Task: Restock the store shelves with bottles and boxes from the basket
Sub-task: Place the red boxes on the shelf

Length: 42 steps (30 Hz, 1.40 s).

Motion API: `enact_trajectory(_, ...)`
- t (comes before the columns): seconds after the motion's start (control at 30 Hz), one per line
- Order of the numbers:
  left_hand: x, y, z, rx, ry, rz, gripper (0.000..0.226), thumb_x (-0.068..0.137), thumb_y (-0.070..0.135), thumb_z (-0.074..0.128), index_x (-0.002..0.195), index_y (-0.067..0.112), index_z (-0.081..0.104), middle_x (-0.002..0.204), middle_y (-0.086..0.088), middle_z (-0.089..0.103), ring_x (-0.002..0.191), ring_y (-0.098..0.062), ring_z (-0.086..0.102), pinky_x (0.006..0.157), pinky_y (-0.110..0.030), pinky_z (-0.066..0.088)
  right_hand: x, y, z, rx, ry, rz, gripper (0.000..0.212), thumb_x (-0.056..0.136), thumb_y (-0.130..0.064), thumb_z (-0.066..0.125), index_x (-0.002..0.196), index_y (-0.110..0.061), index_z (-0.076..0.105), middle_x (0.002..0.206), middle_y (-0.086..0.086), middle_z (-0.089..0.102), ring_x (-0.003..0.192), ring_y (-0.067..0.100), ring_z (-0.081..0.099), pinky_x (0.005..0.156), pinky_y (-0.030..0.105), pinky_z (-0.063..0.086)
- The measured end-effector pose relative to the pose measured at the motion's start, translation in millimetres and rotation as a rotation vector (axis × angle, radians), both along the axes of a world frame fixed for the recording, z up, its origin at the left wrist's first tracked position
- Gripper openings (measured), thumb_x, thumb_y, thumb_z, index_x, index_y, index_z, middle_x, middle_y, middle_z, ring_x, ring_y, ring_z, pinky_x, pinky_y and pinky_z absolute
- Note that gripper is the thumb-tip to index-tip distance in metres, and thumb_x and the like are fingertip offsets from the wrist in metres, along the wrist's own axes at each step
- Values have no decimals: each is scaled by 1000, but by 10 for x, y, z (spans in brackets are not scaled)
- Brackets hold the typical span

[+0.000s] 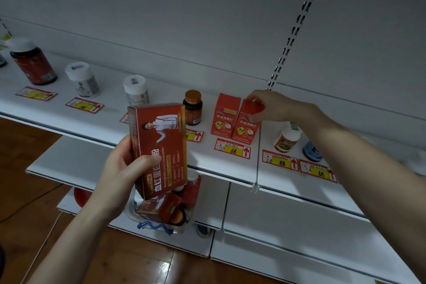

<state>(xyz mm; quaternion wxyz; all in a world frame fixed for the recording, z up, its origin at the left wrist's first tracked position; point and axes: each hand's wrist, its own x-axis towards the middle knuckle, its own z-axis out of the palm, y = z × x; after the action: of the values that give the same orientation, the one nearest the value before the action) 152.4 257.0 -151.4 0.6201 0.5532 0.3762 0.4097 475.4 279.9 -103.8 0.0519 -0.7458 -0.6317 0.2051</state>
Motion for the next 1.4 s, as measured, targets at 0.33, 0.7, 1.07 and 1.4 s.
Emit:
enact_trajectory(0.33,0,16,14,9,-4,-16,60,44,41,67,101,26,58,87,9,71,80,-11,69,55,-18,53,-21,9,-9,-15,8,-17,58,84,-24,66,133,-12,39,133,9,48,112,18,49,85,25,39)
enact_trajectory(0.7,-121,37,0,-5,13,3,61,42,42,68,101,27,57,88,10,71,80,-11,69,54,-19,53,-215,131,-53,68,26,-2,66,82,-32,67,139,-15,37,142,6,42,128,22,42,94,24,33)
enact_trajectory(1.07,-117,23,6,-2,22,-4,61,43,42,68,101,28,57,89,10,71,81,-11,69,55,-18,54,-127,90,-54,60,3,6,59,82,-28,68,133,-13,45,136,8,48,122,23,47,95,29,37)
enact_trajectory(1.4,-80,21,0,0,20,-11,61,43,42,68,101,27,57,89,11,71,82,-11,69,55,-19,54,-102,68,-54,65,44,-7,64,82,-28,68,137,-13,40,140,8,44,126,23,44,98,29,36)
